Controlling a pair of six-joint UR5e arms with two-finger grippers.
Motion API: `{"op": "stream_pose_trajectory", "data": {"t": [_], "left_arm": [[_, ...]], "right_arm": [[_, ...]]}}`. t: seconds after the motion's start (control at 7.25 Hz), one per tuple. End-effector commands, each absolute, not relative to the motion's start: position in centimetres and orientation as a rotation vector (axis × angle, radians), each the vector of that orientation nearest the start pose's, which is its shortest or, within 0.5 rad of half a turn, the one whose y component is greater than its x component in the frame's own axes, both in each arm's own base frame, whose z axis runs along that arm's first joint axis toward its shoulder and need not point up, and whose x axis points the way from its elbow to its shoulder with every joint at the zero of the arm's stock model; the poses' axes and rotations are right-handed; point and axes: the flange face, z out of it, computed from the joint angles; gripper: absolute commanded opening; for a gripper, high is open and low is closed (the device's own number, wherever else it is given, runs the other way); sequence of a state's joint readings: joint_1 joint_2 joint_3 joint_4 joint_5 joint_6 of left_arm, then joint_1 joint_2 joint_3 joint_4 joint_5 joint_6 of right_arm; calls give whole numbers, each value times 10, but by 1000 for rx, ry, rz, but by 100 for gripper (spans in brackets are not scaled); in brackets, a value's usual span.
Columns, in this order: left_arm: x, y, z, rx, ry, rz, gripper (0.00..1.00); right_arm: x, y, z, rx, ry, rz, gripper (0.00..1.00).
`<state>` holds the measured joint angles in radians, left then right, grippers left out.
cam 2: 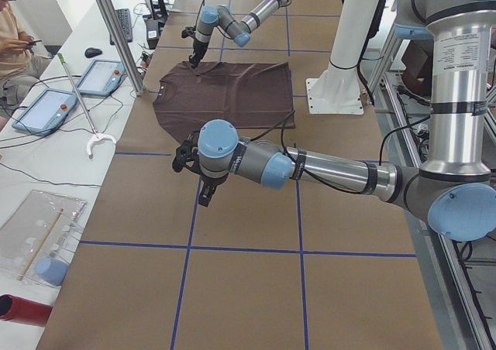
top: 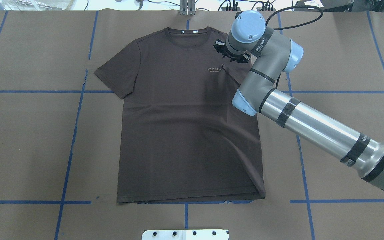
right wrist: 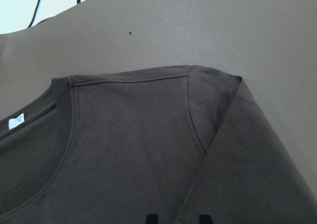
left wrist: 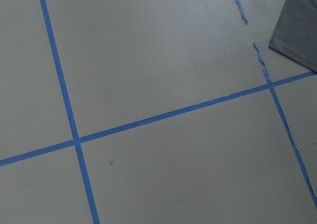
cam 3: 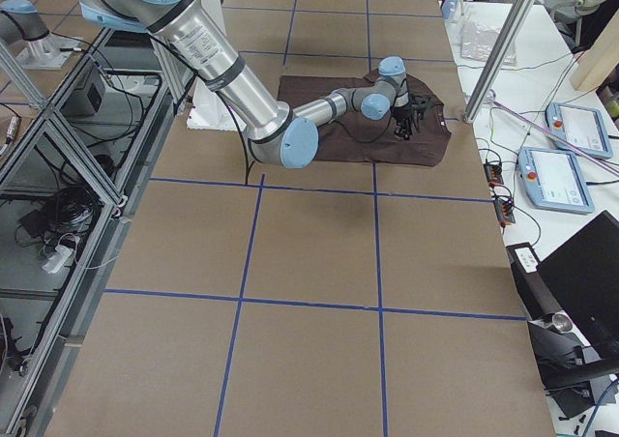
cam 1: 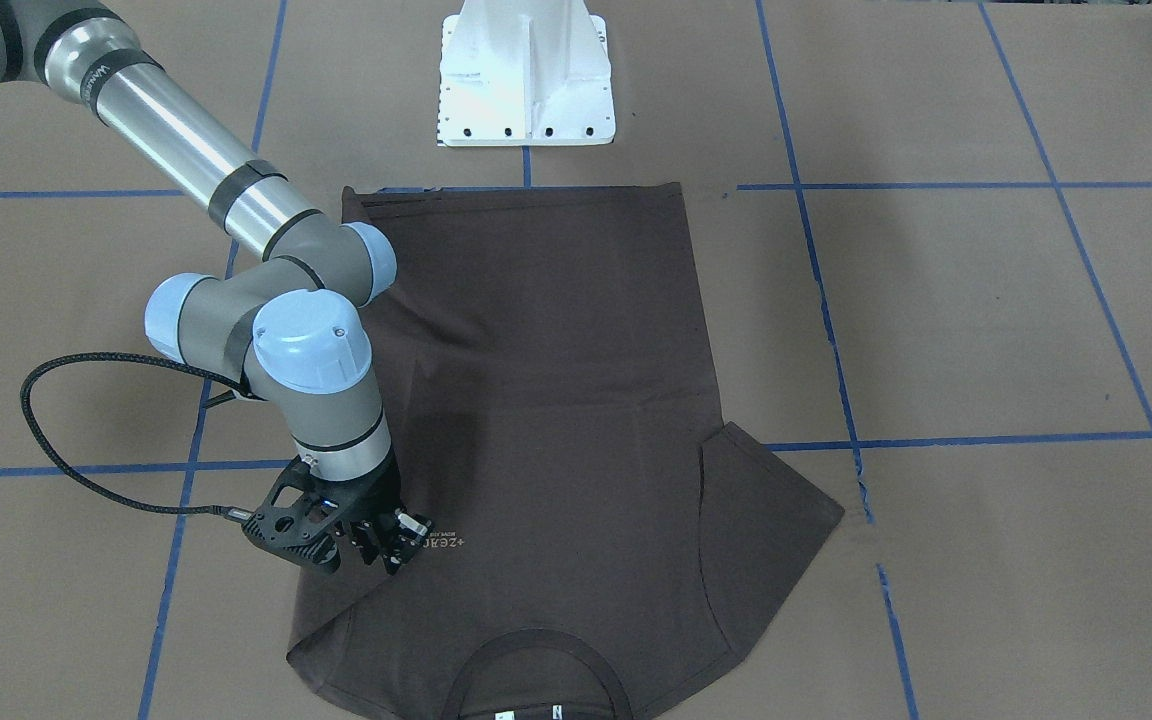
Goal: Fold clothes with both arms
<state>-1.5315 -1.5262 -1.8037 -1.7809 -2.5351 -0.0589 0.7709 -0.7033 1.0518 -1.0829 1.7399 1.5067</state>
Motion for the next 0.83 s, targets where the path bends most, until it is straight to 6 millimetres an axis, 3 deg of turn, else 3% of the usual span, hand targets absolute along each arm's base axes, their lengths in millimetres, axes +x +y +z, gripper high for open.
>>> {"op": "stream_pose_trajectory", "data": {"t": [0.0, 0.14, 0.28, 0.41, 0.55, 0.69], "left_arm": [[73, -542, 453, 266, 1041, 172, 100], [125, -560, 415, 241, 1047, 139, 100], [170, -569, 398, 182, 1048, 88, 100], [236, -594, 370, 132, 1036, 43, 100], [288, -626, 355, 92, 1007, -46, 100], [317, -647, 383, 136, 956, -121, 100]], "right_arm": [[-498, -669, 268, 233, -879, 569, 100], [-475, -661, 263, 200, -926, 551, 100], [-440, -639, 277, 192, -966, 526, 100], [-408, -621, 295, 194, -983, 484, 100], [-381, -604, 303, 233, -992, 435, 100], [-369, -597, 314, 261, -978, 439, 100]]}}
